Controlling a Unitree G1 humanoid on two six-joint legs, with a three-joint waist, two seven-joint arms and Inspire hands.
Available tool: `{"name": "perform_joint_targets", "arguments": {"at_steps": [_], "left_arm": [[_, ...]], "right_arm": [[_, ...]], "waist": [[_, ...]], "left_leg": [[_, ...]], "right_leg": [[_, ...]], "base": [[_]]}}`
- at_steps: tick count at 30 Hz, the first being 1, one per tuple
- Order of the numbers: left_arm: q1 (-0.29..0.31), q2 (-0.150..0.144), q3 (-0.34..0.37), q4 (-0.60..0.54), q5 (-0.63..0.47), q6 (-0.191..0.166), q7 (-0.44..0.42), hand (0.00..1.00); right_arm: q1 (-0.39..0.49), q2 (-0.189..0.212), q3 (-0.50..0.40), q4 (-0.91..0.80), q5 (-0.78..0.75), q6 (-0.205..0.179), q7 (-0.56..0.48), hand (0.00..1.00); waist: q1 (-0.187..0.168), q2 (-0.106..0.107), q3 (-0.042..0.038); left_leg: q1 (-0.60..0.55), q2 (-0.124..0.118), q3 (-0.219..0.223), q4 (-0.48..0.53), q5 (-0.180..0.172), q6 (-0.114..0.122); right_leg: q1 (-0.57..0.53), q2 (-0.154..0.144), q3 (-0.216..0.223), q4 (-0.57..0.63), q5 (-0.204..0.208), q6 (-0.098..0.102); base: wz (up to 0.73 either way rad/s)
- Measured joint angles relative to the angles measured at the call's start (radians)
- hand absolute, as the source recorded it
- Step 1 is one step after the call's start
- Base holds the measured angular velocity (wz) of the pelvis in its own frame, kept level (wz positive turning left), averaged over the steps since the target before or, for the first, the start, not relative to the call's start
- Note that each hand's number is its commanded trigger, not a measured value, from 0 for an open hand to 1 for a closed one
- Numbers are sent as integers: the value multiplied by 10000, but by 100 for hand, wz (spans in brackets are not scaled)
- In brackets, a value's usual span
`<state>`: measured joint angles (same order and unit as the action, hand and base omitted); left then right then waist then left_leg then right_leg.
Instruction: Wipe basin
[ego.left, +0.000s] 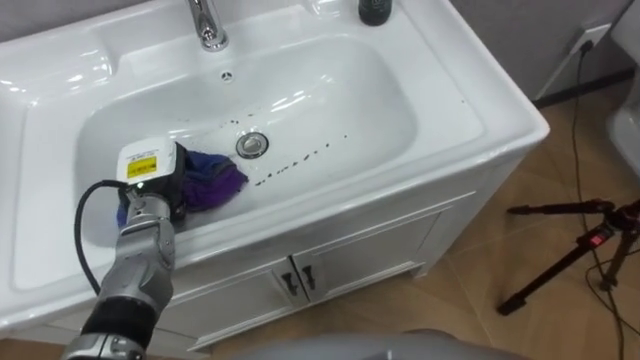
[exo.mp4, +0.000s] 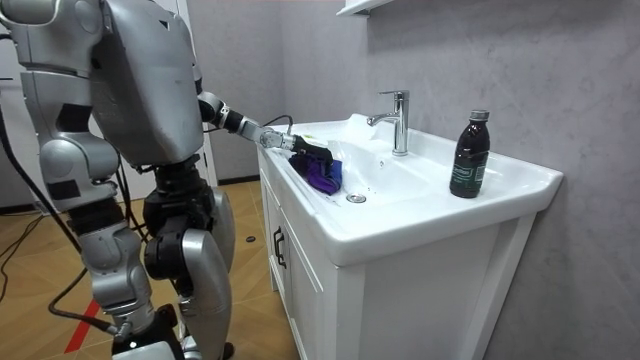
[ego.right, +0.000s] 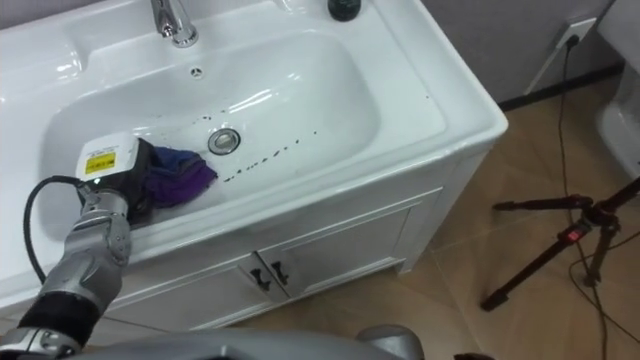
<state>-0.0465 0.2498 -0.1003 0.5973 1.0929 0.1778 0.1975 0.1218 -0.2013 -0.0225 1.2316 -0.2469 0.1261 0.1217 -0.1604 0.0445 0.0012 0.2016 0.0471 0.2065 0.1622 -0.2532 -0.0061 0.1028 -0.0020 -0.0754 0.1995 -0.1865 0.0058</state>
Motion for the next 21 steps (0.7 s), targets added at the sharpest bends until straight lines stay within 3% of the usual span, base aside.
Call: {"name": "perform_joint_targets", "arguments": {"at_steps": [13,21], "left_arm": [[-192,-41,-253,-19,-354,337,-633,100],[-641,12,-256,-4,-757,579,-1685,100]], "right_arm": [[-22,1,116,102,13,77,131,0],[-41,10,89,121,-220,285,134,0]], "waist": [[-19,-9,9],[-169,-12,23]], "left_leg": [[45,4,116,6,0,0],[18,-5,138,5,0,0]], "right_leg": [[-121,2,116,78,-1,0],[-184,2,177,54,-15,17]], "base": [[-2],[0]]}}
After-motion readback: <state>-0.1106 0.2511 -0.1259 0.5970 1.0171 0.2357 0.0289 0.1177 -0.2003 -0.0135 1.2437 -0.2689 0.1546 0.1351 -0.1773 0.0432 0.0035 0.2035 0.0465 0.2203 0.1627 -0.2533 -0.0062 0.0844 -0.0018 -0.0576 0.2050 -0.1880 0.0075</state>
